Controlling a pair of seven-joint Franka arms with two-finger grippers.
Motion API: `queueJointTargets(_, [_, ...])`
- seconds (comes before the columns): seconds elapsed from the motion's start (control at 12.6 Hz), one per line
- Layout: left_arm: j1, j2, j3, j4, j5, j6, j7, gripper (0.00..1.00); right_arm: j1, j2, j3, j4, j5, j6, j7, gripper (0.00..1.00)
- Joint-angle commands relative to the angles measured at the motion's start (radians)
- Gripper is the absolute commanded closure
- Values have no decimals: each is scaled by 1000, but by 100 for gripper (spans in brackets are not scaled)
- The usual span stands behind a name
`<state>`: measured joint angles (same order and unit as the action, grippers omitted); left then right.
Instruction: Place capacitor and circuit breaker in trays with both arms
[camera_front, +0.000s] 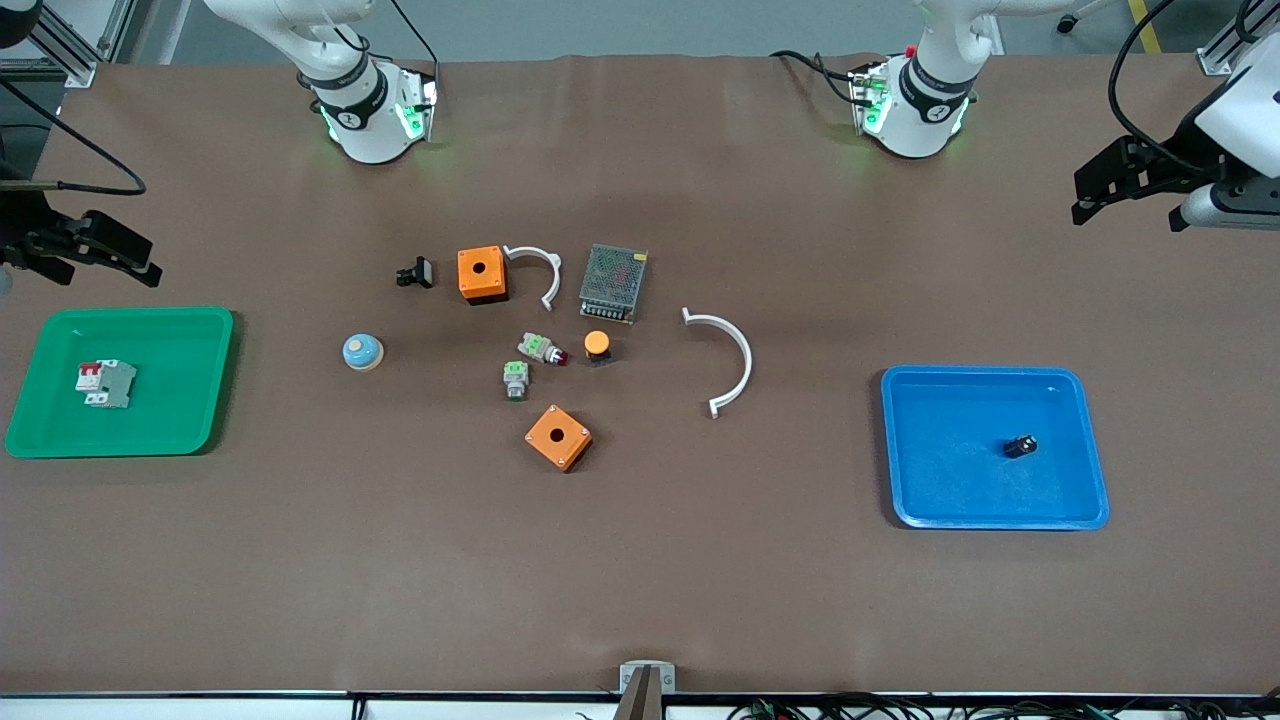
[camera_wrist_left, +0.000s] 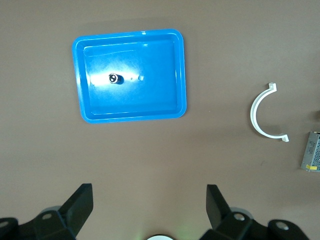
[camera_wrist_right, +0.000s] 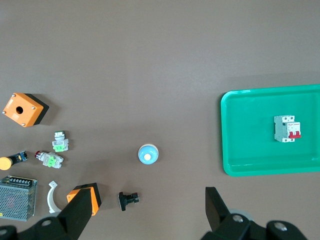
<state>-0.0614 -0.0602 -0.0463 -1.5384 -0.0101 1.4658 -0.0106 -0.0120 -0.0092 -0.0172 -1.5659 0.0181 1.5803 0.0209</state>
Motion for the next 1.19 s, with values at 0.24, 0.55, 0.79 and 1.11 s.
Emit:
queueJointTargets(0.24, [-5,-9,16,3,-5,7,3,0,-6,15,-4,52,0,-13,-2,0])
queueJointTargets(0.55, [-3,14,19,34,-5,4,-17,0,-11,15,-7,81,2,-10,2,0])
queueJointTargets(0.79, [-6,13,13,31,24,-1,-58,0,-11,15,-7,83,0,-8,1,0])
queueJointTargets(1.11, [-6,13,13,24,27,-2,-48,0,-9,15,-7,83,0,-8,-2,0])
